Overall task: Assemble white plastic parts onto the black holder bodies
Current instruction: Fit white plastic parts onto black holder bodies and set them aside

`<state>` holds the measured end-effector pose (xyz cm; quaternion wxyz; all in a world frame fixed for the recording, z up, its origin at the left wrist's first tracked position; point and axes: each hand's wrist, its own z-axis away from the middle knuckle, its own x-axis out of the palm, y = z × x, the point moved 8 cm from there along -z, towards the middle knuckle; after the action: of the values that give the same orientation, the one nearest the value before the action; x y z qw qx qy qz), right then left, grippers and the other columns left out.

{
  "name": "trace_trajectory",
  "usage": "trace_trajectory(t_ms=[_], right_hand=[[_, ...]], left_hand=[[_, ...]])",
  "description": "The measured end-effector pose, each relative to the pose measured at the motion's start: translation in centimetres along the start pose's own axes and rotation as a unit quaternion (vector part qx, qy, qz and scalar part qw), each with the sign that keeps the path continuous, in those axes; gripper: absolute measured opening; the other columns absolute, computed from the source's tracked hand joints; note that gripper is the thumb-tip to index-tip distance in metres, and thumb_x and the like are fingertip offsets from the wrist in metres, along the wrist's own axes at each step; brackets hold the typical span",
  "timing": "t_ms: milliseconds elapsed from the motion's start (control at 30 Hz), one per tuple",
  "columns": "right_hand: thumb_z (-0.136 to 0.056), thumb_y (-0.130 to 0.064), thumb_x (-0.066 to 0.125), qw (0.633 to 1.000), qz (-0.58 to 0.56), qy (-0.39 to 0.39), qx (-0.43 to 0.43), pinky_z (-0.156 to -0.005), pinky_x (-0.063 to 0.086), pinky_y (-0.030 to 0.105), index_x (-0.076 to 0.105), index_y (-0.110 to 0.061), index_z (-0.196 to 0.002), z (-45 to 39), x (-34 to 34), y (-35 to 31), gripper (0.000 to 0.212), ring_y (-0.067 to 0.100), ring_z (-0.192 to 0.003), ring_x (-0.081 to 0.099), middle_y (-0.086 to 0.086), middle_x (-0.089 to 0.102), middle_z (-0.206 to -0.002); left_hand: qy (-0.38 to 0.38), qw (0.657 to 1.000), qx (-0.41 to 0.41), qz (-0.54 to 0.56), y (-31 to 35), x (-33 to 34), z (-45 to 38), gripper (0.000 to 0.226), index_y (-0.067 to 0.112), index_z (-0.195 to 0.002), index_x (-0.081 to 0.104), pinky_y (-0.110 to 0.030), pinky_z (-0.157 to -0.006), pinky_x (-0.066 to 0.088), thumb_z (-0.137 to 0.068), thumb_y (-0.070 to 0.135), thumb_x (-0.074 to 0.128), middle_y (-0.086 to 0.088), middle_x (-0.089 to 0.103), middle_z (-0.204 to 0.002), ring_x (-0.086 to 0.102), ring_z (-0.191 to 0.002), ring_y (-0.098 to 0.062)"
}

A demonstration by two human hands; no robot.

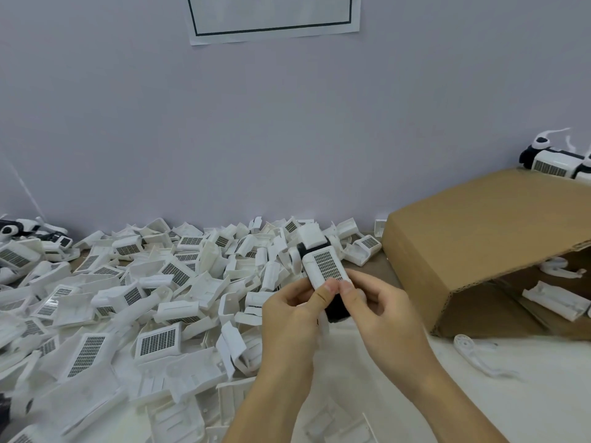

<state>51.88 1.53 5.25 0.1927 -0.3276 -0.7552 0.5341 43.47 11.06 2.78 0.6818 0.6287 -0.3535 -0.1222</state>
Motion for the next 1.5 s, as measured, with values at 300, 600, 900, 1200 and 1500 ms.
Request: trace_trajectory(t_ms=[300,600,900,1200,1500], right_hand=[[-0.082,-0.044,0.076,0.984,0.166,-0.012,-0.061,-0.095,0.046,0.014,0.047,-0.041,-0.140,0.5,0.9,-0.1,0.065,-0.004,-0.120,0.055,-0.023,0.059,-0.126],[-0.085,-0.023,0.078,0.998,-0.003,0.044,0.032,-0.081,0.054,0.020,0.064,-0.035,-0.118,0.0,-1.5,1.4,0.038,-0.001,-0.101,0.067,-0.017,0.073,-0.106],[-0.076,-0.017,0.086,0.998,-0.045,0.024,0.042,-0.082,0.054,0.020,0.060,-0.029,-0.127,0.1,-1.7,1.5,0.058,0.000,-0.108,0.065,-0.015,0.071,-0.114],[-0.080,-0.018,0.082,0.993,0.115,-0.038,0.001,-0.087,0.049,0.012,0.052,-0.040,-0.130,0.2,0.0,1.1,0.062,-0.007,-0.115,0.057,-0.032,0.064,-0.116],[-0.073,-0.038,0.082,0.980,0.195,-0.017,-0.045,-0.070,0.049,0.008,0.068,-0.046,-0.099,0.4,0.0,-0.3,0.031,-0.003,-0.084,0.068,-0.025,0.073,-0.088]], left_hand=[[0.058,0.993,-0.023,0.103,-0.3,-0.7,0.0,0.053,0.007,-0.093,0.080,-0.033,-0.073,0.058,-0.052,0.041,0.086,-0.016,0.077,-0.101,0.075,-0.088,-0.026],[-0.028,0.990,-0.028,0.133,0.2,0.9,0.1,0.011,0.012,-0.077,0.082,-0.021,-0.069,0.058,-0.077,0.018,0.073,-0.011,0.077,-0.087,0.075,-0.079,-0.018],[-0.012,0.994,-0.029,0.102,-0.1,0.4,-0.1,0.020,0.004,-0.087,0.078,-0.024,-0.071,0.059,-0.085,0.022,0.074,-0.017,0.076,-0.095,0.076,-0.085,-0.025],[-0.011,0.996,-0.047,0.073,-0.3,0.5,0.1,0.016,0.018,-0.092,0.082,-0.022,-0.063,0.055,-0.089,0.030,0.071,-0.009,0.079,-0.100,0.076,-0.083,-0.017],[-0.018,1.000,0.019,0.006,0.1,1.0,0.0,0.010,0.027,-0.094,0.080,-0.036,-0.089,0.054,-0.086,0.032,0.076,-0.004,0.079,-0.101,0.075,-0.098,-0.018]])
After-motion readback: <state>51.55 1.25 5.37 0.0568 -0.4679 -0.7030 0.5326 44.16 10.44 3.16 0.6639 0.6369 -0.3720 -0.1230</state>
